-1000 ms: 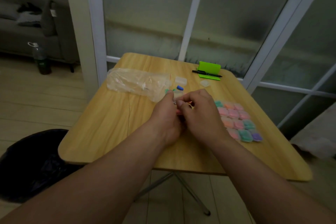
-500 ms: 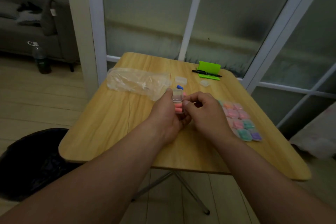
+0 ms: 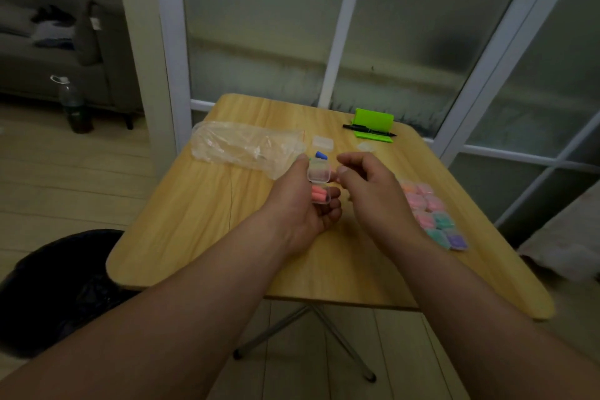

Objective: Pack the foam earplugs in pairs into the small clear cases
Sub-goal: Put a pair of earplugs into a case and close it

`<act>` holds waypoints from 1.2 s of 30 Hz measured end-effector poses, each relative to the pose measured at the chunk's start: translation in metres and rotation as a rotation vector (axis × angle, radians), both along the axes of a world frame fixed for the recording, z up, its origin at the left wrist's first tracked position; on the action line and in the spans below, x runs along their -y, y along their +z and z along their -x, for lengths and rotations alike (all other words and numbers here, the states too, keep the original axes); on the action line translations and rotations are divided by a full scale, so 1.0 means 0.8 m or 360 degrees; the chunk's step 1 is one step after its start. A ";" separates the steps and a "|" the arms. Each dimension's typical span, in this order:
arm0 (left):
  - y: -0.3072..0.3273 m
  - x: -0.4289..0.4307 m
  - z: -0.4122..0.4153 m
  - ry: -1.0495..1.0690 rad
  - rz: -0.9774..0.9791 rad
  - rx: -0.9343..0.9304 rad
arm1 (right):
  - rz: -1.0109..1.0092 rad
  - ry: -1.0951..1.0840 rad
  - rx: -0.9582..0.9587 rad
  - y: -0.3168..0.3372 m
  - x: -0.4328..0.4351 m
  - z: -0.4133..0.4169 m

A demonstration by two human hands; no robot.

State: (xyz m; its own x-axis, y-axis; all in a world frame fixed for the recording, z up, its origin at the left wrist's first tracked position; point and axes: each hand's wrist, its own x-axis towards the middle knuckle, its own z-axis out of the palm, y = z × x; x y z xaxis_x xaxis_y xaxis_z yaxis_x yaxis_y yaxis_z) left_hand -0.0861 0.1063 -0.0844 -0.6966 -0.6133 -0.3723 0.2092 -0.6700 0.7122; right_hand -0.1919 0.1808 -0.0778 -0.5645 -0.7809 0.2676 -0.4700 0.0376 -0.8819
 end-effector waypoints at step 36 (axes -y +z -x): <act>0.006 -0.082 0.019 -0.0292 0.0456 0.0141 | -0.0510 0.0071 -0.0927 0.023 -0.135 0.042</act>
